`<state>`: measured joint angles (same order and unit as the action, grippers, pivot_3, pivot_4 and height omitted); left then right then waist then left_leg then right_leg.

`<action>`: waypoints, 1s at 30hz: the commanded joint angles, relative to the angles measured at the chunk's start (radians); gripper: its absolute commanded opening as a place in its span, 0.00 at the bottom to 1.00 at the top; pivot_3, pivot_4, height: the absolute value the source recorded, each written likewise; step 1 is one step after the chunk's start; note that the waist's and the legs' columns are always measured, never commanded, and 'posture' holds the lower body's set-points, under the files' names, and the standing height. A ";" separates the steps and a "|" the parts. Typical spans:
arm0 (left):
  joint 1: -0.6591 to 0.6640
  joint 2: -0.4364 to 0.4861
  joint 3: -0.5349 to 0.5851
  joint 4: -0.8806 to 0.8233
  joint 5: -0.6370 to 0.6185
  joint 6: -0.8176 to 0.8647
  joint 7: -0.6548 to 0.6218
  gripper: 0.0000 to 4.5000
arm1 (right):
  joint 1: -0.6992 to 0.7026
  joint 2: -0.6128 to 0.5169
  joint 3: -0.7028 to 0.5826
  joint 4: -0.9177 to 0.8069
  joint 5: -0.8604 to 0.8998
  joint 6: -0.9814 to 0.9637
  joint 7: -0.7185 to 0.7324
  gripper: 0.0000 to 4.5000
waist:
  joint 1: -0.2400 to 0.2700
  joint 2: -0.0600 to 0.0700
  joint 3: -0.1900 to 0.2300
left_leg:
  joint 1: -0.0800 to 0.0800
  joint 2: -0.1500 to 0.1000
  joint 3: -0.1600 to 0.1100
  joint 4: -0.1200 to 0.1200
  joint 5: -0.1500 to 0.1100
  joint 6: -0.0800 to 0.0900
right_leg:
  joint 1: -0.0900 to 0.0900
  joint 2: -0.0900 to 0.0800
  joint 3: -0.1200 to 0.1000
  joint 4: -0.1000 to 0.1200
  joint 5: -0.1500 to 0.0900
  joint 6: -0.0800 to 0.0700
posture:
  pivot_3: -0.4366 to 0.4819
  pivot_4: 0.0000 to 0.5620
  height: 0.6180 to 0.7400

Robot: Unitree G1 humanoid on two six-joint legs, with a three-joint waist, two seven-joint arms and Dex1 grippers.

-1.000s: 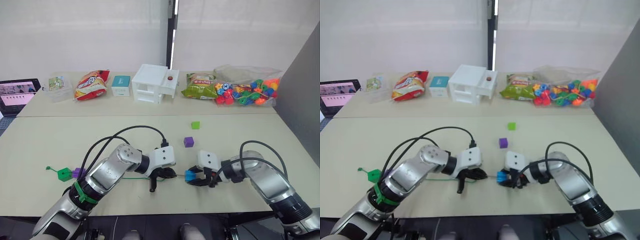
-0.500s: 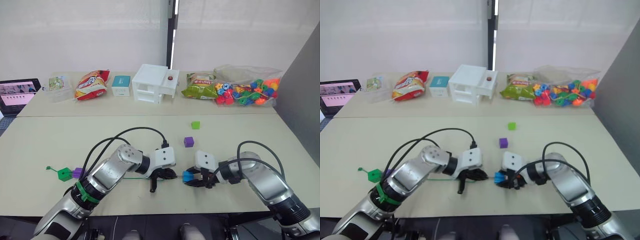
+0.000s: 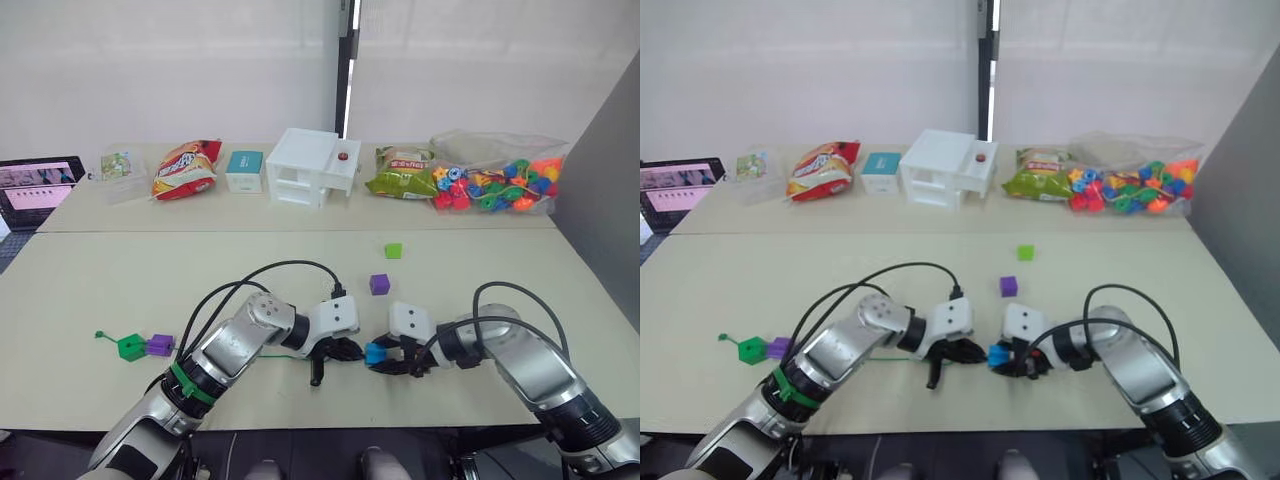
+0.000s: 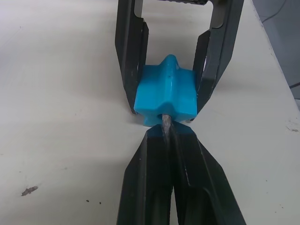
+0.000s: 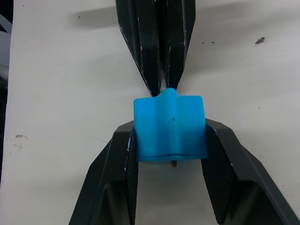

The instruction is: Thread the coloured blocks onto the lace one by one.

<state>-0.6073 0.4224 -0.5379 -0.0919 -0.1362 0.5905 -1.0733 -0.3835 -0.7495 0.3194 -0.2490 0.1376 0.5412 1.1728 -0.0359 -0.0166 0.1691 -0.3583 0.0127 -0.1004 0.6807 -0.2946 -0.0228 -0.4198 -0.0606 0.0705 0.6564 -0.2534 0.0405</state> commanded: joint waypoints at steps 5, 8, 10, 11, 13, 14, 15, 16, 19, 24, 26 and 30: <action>0.019 0.005 0.039 -0.051 -0.020 -0.052 -0.006 0.50 | -0.015 -0.010 -0.002 -0.012 -0.002 -0.046 0.007 0.30 | -0.001 0.000 0.000 | 0.000 0.000 0.000 0.000 0.000 0.000 | 0.000 0.000 0.000 0.000 0.000 0.000 | 0.48 0.27 1.00; 0.049 0.047 0.111 -0.088 -0.085 -0.016 -0.023 0.64 | -0.012 -0.014 -0.004 -0.005 -0.005 -0.050 0.006 0.30 | -0.004 0.000 0.000 | 0.000 0.000 0.000 0.000 0.000 0.000 | -0.001 0.000 0.000 0.000 0.000 0.000 | 0.48 0.27 1.00; 0.066 0.072 0.137 -0.098 -0.097 -0.018 -0.029 0.64 | -0.010 -0.017 -0.003 -0.004 -0.005 -0.051 0.006 0.30 | -0.007 0.000 0.000 | 0.000 0.000 0.000 0.000 0.000 0.000 | -0.001 0.000 0.000 0.001 0.000 0.000 | 0.48 0.27 1.00; 0.072 0.085 0.137 -0.098 -0.089 -0.030 -0.032 0.64 | -0.009 -0.018 -0.003 -0.004 -0.004 -0.052 0.006 0.30 | -0.007 0.000 0.000 | 0.000 0.000 0.000 0.000 0.000 0.000 | -0.001 0.000 0.000 0.001 0.000 0.000 | 0.48 0.27 1.00; 0.087 0.107 0.152 -0.090 -0.088 -0.045 -0.036 0.64 | -0.007 -0.021 -0.002 -0.006 -0.004 -0.053 0.006 0.30 | -0.006 0.000 0.000 | 0.001 0.000 0.000 0.000 0.000 0.000 | -0.001 0.000 0.000 0.001 0.000 0.000 | 0.48 0.27 1.00; 0.091 0.112 0.156 -0.087 -0.090 -0.048 -0.037 0.64 | -0.007 -0.022 -0.002 -0.005 -0.004 -0.054 0.006 0.30 | -0.006 0.000 0.000 | 0.000 0.000 0.000 0.000 0.000 0.000 | -0.001 0.000 0.000 0.001 0.000 0.000 | 0.48 0.27 1.00; 0.104 0.131 0.156 -0.082 -0.085 -0.062 -0.050 0.64 | -0.009 -0.023 -0.002 -0.004 -0.003 -0.053 0.008 0.30 | -0.005 0.000 0.000 | 0.000 0.000 0.000 0.000 0.000 0.000 | -0.001 0.000 0.000 0.001 0.000 0.000 | 0.48 0.27 1.00; 0.118 0.149 0.150 -0.075 -0.075 -0.080 -0.063 0.64 | -0.011 -0.024 -0.001 -0.003 -0.003 -0.052 0.010 0.30 | -0.004 0.000 0.000 | 0.000 0.000 0.000 0.000 0.000 0.000 | -0.001 0.000 0.000 0.001 0.000 0.000 | 0.48 0.27 1.00; 0.135 0.163 0.145 -0.060 -0.064 -0.107 -0.073 0.64 | -0.014 -0.032 -0.001 -0.004 -0.003 -0.046 0.016 0.30 | -0.003 0.000 0.000 | 0.000 0.000 0.000 0.000 0.000 0.000 | -0.001 0.000 0.000 0.001 0.000 0.000 | 0.48 0.27 1.00; 0.124 0.116 0.143 -0.036 -0.065 -0.110 -0.050 0.64 | -0.018 -0.038 0.002 -0.005 -0.005 -0.042 0.018 0.30 | 0.003 0.000 0.000 | 0.000 0.000 0.000 0.000 0.000 0.000 | 0.000 0.000 0.000 0.000 0.000 0.000 | 0.48 0.27 1.00; 0.123 0.101 0.140 -0.027 -0.056 -0.116 -0.043 0.64 | -0.017 -0.040 0.003 -0.009 -0.005 -0.038 0.020 0.30 | 0.003 0.000 0.000 | 0.000 0.000 0.000 0.000 0.000 0.000 | 0.000 0.000 0.000 0.000 0.000 0.000 | 0.48 0.27 1.00; 0.119 0.074 0.126 0.004 -0.037 -0.122 -0.030 0.58 | -0.011 -0.044 0.005 -0.020 -0.003 -0.029 0.022 0.30 | 0.002 0.000 0.000 | 0.000 0.000 0.000 0.000 0.000 0.000 | -0.001 0.000 0.000 0.000 0.000 0.000 | 0.48 0.27 1.00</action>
<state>-0.4742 0.5037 -0.4040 -0.0933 -0.1840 0.4885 -1.1122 -0.3878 -0.7766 0.3305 -0.2430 0.1322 0.5049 1.1904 -0.0336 -0.0165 0.1691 -0.3580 0.0129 -0.1004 0.6805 -0.2946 -0.0227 -0.4203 -0.0605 0.0705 0.6569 -0.2534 0.0405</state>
